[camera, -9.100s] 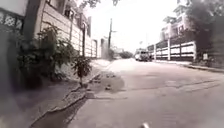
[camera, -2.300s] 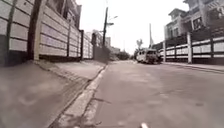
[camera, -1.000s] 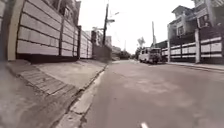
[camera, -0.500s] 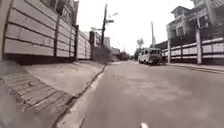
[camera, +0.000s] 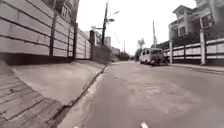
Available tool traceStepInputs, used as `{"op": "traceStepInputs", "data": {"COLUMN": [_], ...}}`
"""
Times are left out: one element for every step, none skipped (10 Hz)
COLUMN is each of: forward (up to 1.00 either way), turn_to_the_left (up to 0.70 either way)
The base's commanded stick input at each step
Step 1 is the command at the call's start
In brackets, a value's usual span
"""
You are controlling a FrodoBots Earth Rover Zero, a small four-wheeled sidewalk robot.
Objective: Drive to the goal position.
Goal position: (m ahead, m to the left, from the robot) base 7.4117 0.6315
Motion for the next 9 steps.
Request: {"op": "traceStepInputs", "data": {"forward": [0.70,0.70,0.70,0.70,0.70,0.70,0.70,0.70,0.70], "turn_to_the_left": [0.00,0.00,0.00,0.00,0.00,0.00,0.00,0.00,0.00]}}
